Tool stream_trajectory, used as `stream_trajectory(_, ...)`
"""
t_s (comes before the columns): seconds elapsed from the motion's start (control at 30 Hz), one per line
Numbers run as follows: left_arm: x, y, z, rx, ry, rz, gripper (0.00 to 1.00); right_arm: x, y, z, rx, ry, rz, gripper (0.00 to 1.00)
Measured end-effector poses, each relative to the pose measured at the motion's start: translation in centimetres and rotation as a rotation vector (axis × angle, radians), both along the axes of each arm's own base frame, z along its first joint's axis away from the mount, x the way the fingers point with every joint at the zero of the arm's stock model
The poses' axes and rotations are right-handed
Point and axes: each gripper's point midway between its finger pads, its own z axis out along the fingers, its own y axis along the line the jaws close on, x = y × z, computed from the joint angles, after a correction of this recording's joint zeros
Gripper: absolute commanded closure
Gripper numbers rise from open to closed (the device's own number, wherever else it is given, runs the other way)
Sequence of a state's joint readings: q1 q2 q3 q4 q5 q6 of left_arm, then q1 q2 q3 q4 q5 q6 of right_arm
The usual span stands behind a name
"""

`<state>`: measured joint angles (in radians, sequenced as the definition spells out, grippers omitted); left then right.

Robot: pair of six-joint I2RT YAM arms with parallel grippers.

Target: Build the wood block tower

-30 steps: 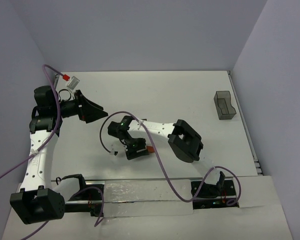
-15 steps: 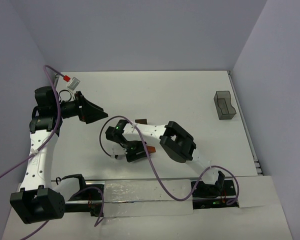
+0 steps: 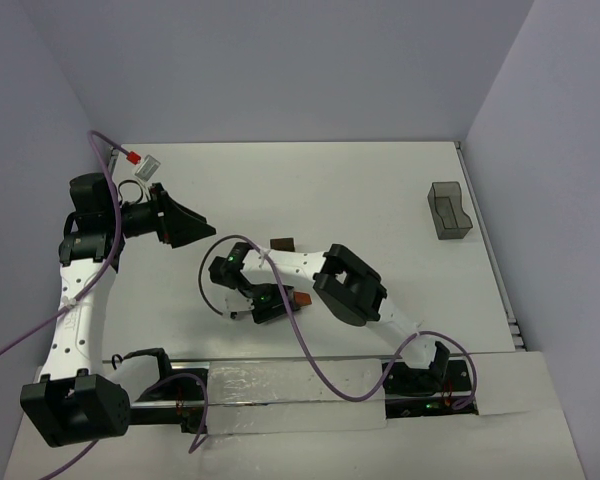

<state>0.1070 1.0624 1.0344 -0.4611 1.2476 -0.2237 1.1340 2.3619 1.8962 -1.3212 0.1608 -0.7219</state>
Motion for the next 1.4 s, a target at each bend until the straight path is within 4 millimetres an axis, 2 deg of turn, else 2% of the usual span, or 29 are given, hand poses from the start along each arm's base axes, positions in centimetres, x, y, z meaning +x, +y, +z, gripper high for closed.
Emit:
stream_trajectory(0.1,0.0,0.0,0.0,0.0,0.0,0.0,0.01,0.1,-0.1,0.0,-0.006,-0.005,0.002,0.38)
stream_trajectory(0.3,0.1,0.1,0.0,0.001,0.0,0.002,0.01,0.1,-0.2,0.0,-0.013,-0.009,0.003,0.53)
stream_trajectory(0.5,0.3,0.3,-0.2,0.001,0.004,0.01,0.01,-0.2,-1.0,-0.2,-0.036,0.002,0.005,0.72)
stream_trajectory(0.7,0.8,0.4,-0.4,-0.001,0.024,0.015,0.01,-1.1,-0.4,1.1,0.036,0.048,-0.019,1.0)
stream_trajectory(0.83,0.9,0.4,-0.2,-0.001,0.017,0.024,0.01,-1.1,0.5,4.5,0.184,0.073,-0.061,1.0)
stream_trajectory(1.0,0.8,0.4,0.8,-0.006,-0.015,0.036,0.01,1.3,0.7,11.1,0.474,0.059,-0.169,1.0)
stream_trajectory(1.2,0.9,0.4,1.5,-0.023,-0.017,0.049,0.01,4.7,-1.4,17.9,0.889,0.07,-0.337,1.0)
stream_trajectory(1.3,0.8,0.3,2.3,-0.033,-0.043,0.053,0.01,6.0,-3.2,20.1,1.103,0.083,-0.422,1.0)
stream_trajectory(1.4,0.7,0.3,2.7,-0.037,-0.059,0.056,0.01,6.5,-4.0,21.4,1.307,0.081,-0.446,1.0)
